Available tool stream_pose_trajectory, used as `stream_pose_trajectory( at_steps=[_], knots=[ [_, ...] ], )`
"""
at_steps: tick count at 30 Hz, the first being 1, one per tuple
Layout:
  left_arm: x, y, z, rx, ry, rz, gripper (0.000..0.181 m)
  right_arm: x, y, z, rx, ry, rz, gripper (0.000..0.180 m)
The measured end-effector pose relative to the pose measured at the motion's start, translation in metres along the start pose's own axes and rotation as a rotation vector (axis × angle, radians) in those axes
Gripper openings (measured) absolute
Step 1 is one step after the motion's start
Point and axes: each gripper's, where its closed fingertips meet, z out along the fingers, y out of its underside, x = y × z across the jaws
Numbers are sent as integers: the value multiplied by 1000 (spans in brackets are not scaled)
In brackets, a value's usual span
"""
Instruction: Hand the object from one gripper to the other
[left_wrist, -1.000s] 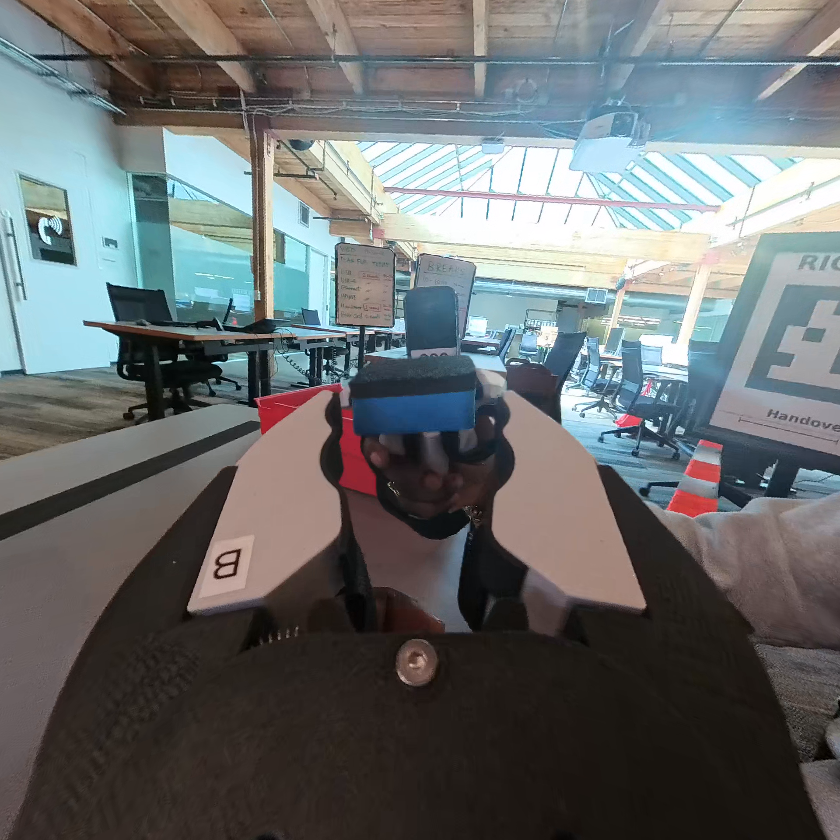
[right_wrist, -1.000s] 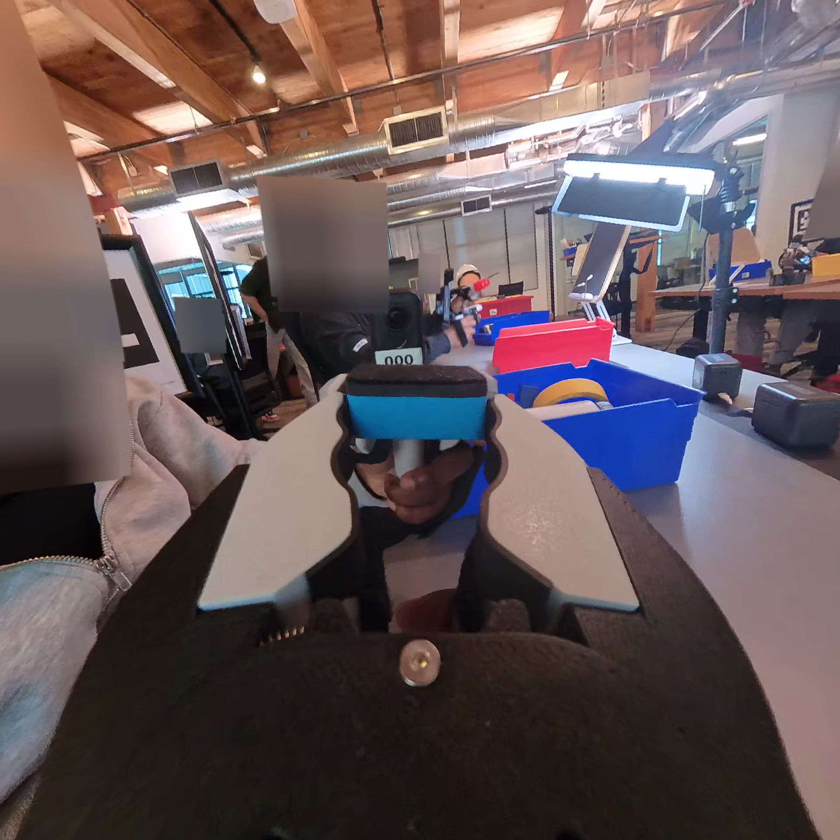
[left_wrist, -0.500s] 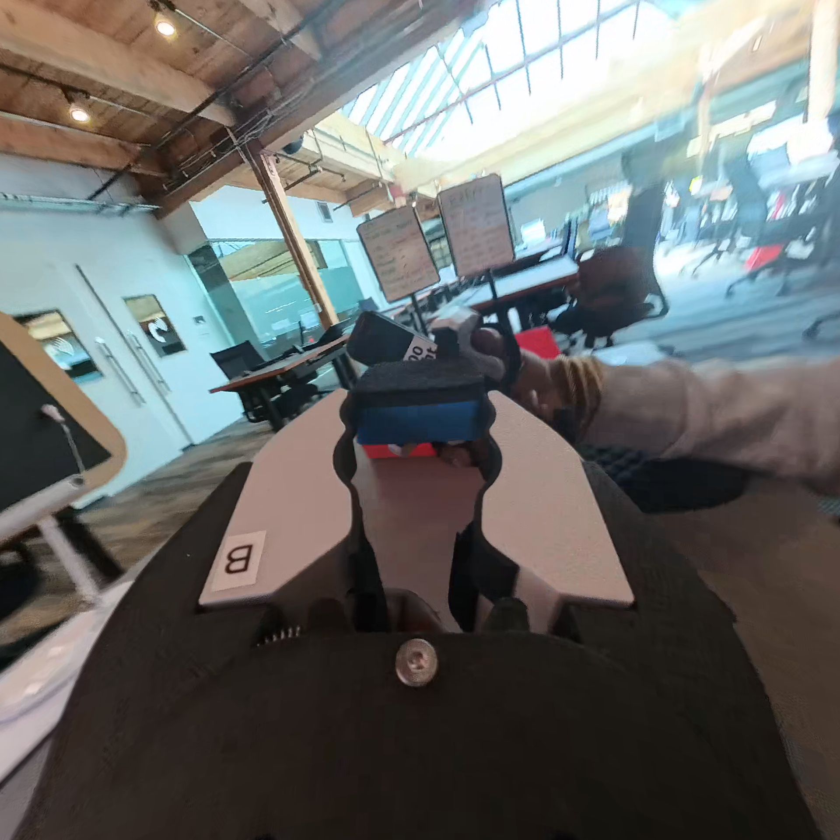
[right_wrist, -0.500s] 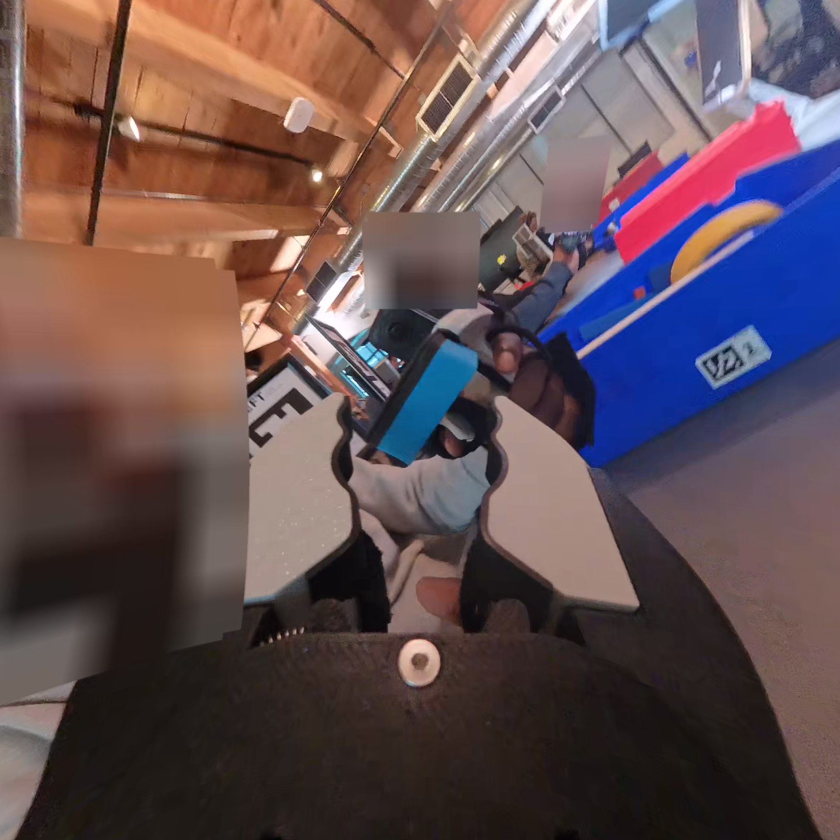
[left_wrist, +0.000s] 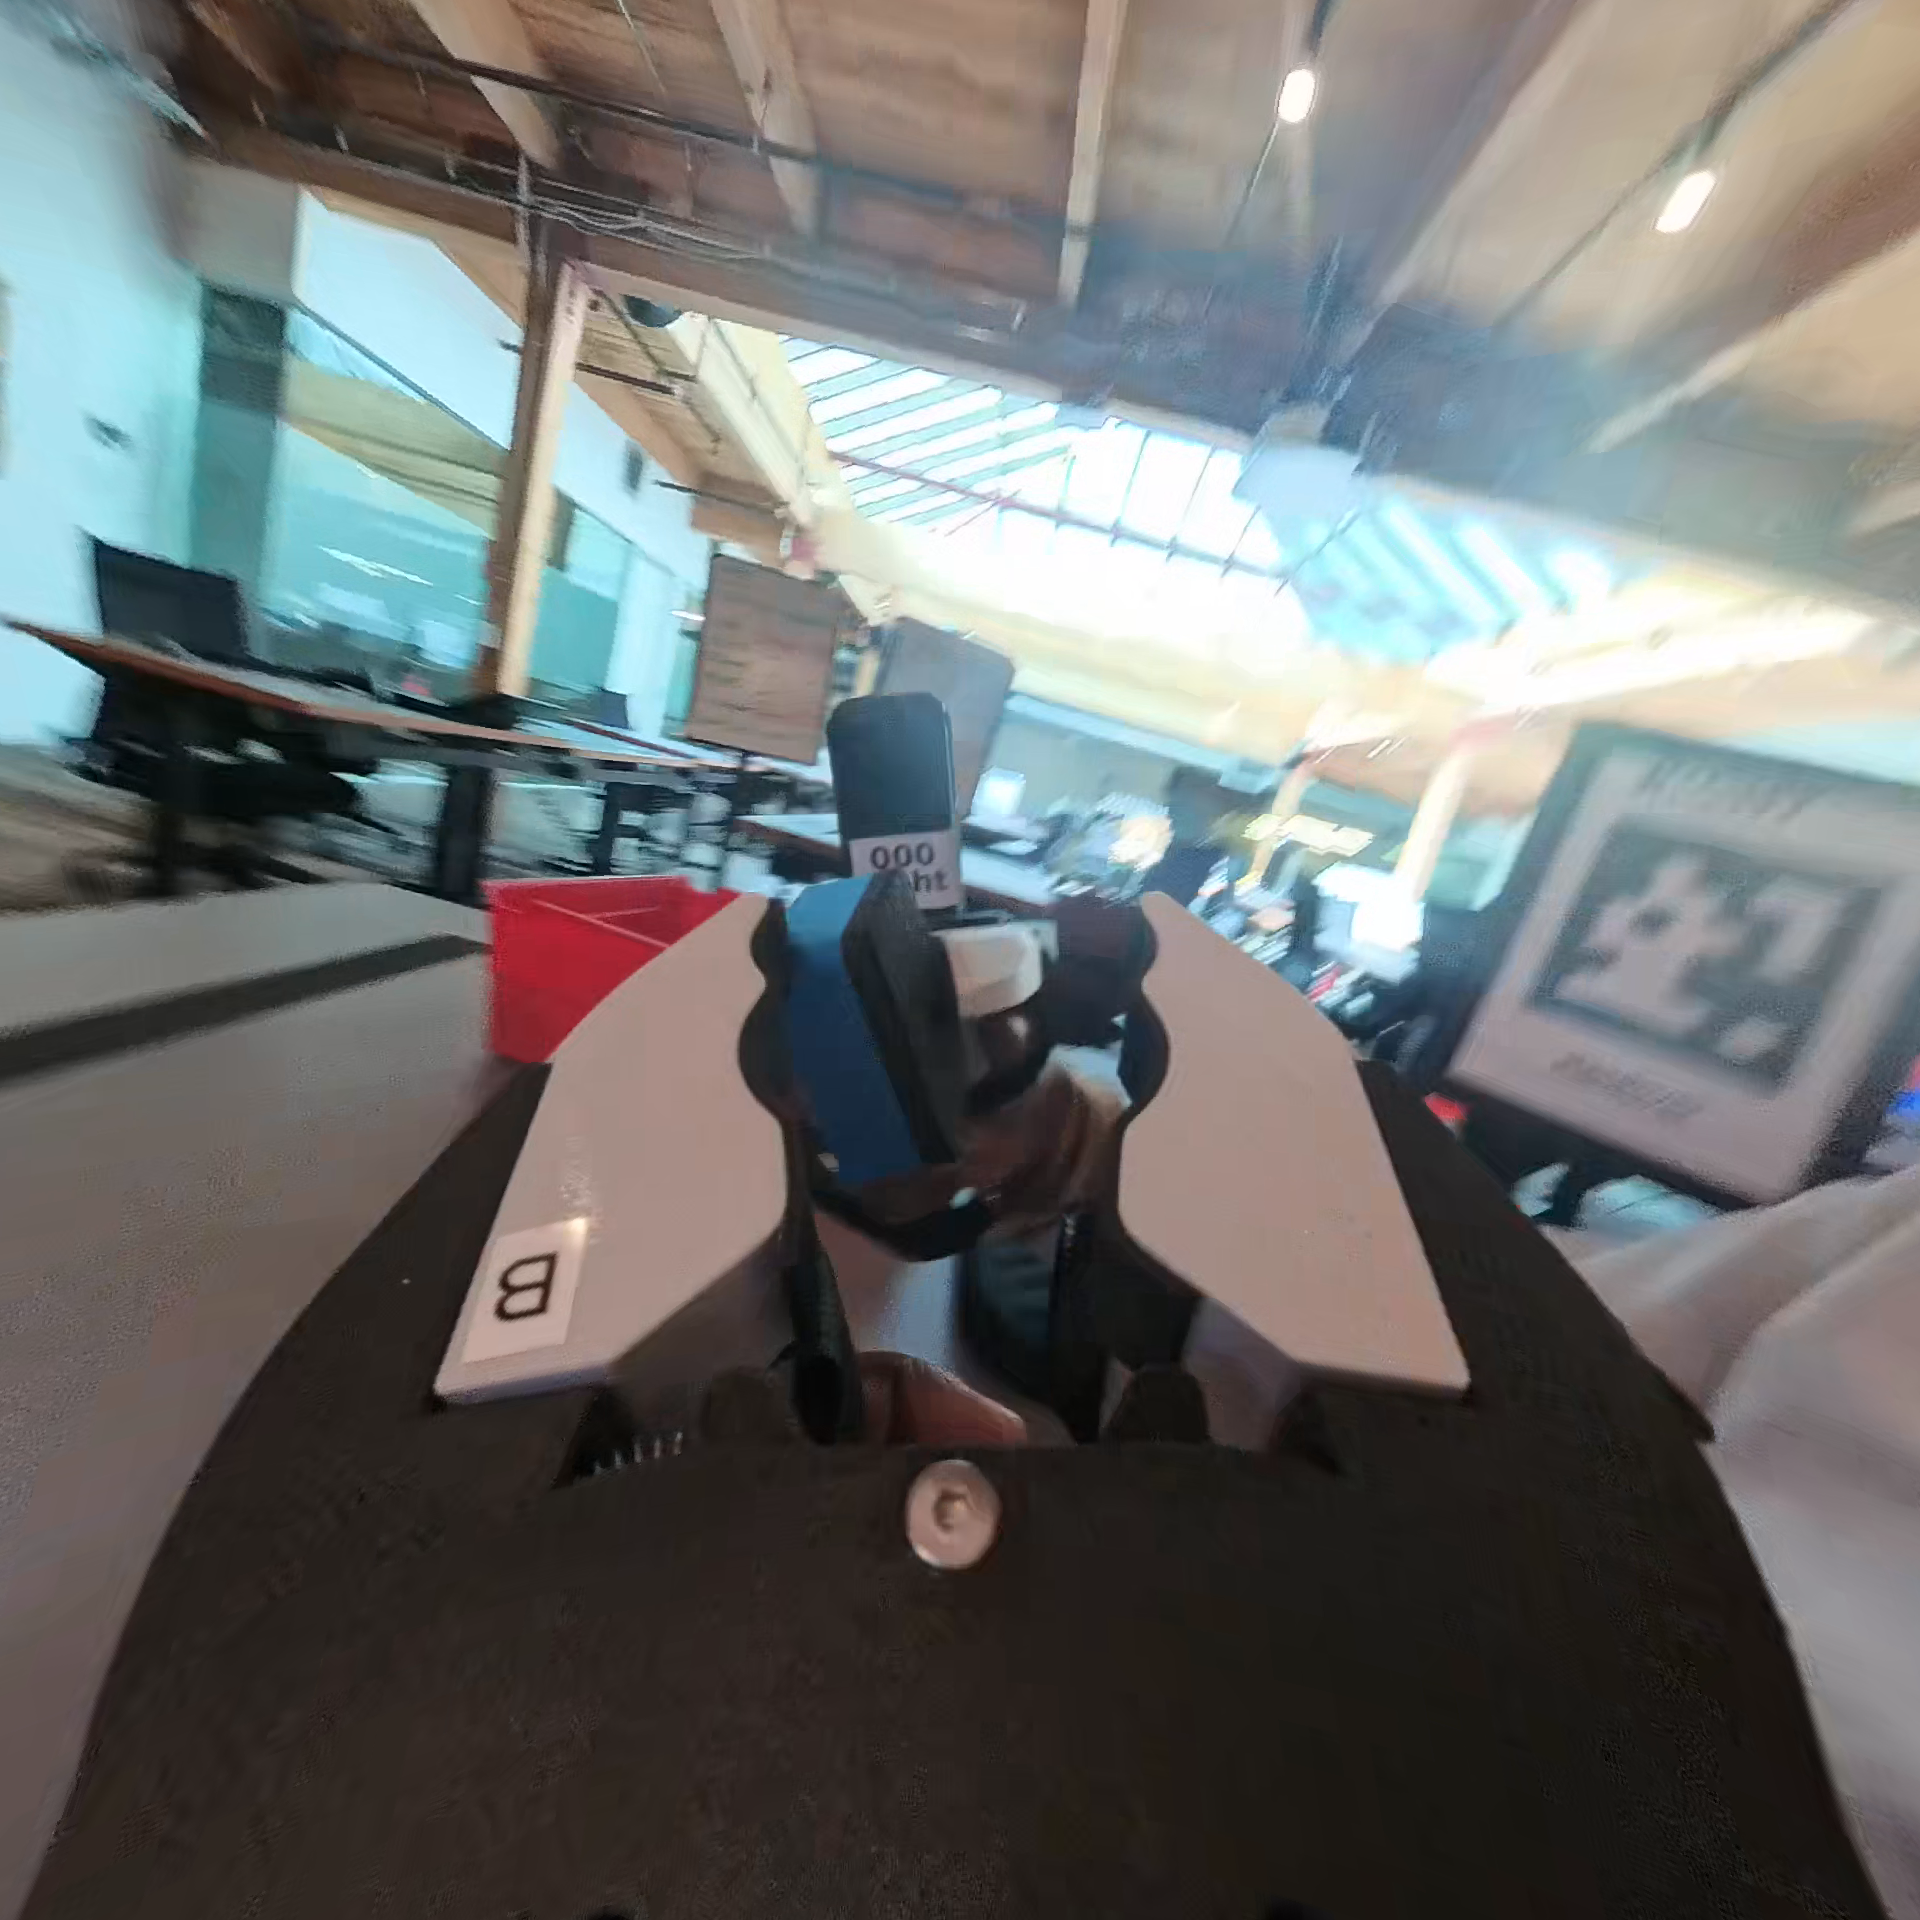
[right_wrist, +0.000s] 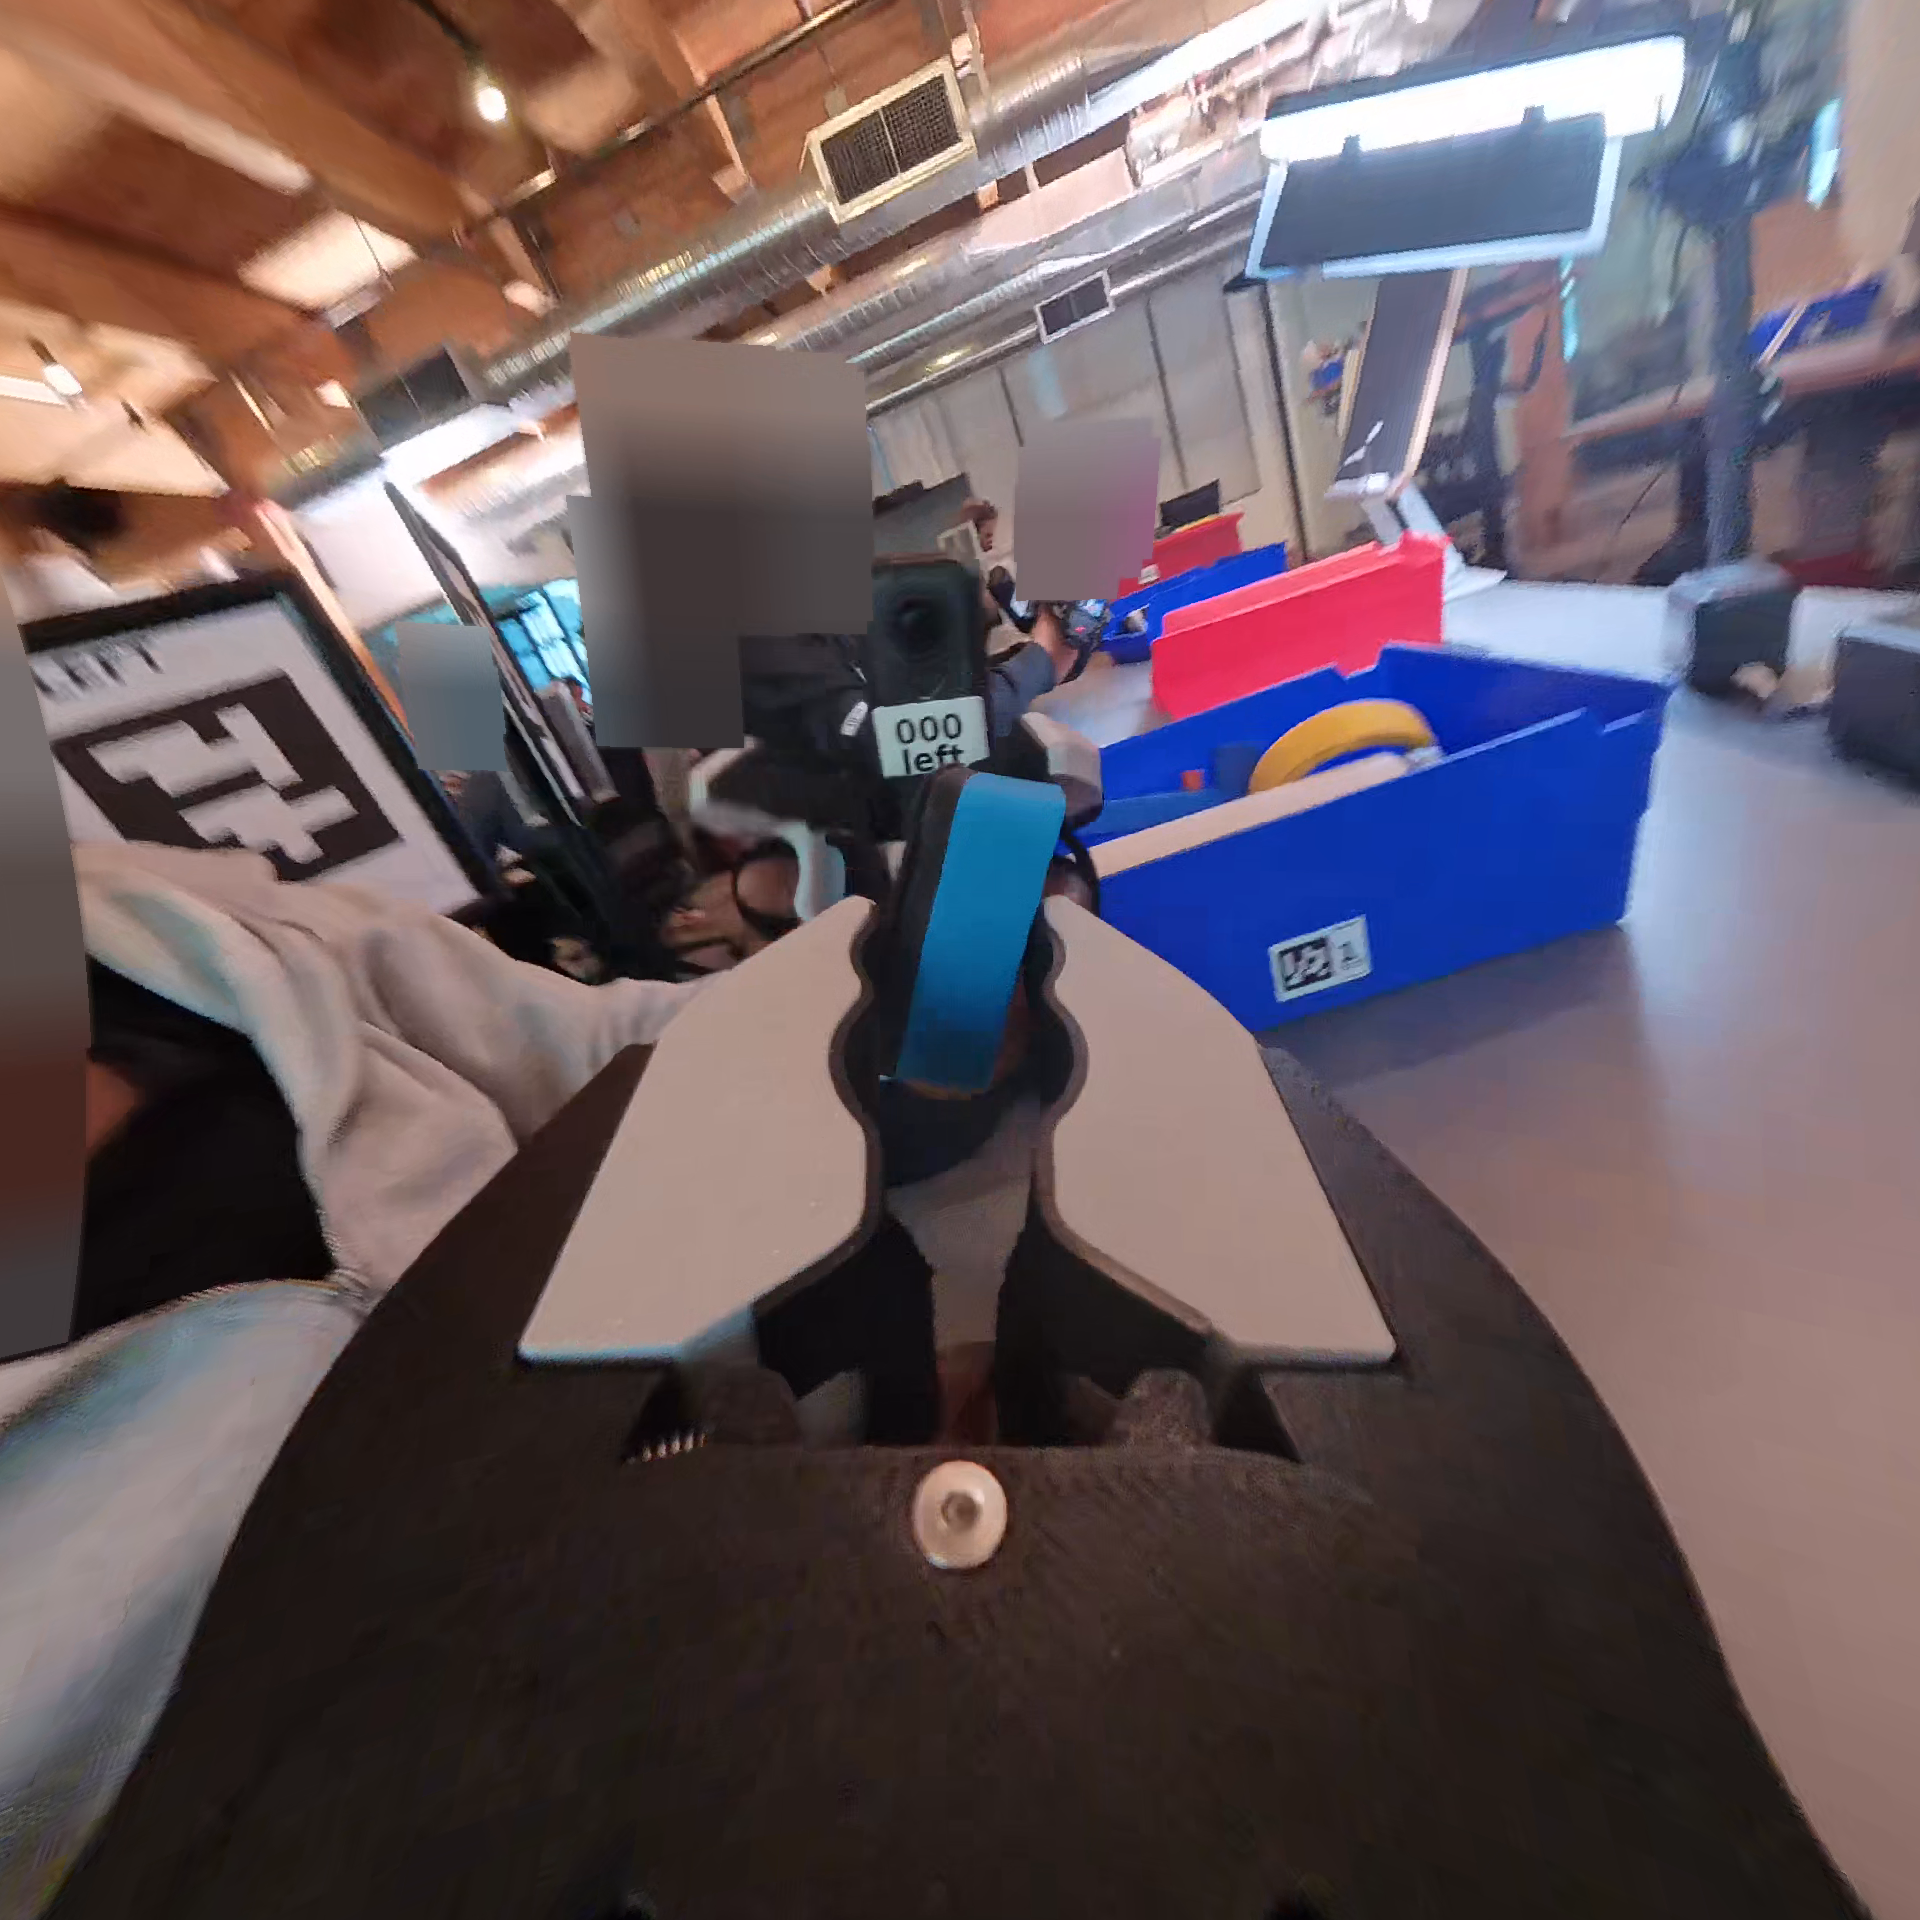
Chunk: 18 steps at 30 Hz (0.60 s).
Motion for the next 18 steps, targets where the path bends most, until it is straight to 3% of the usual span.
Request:
stream_pose_trajectory(
  at_steps=[3, 8, 15, 18],
  knots=[
    [-5, -8, -5, 41, 29, -159, 60, -3, -1, 3, 6, 23, -136, 25],
    [-9, 1, -4, -12, -24, -53, 60, -13, -18, -3, 110, -2, -199, 26],
    [-2, 13, 0, -60, -7, 40, 23, -16, -11, 2, 64, -15, -220, 26],
    [-1, 13, -2, -70, 10, 63, 22, -16, -8, 4, 50, -10, -215, 26]
  ],
)
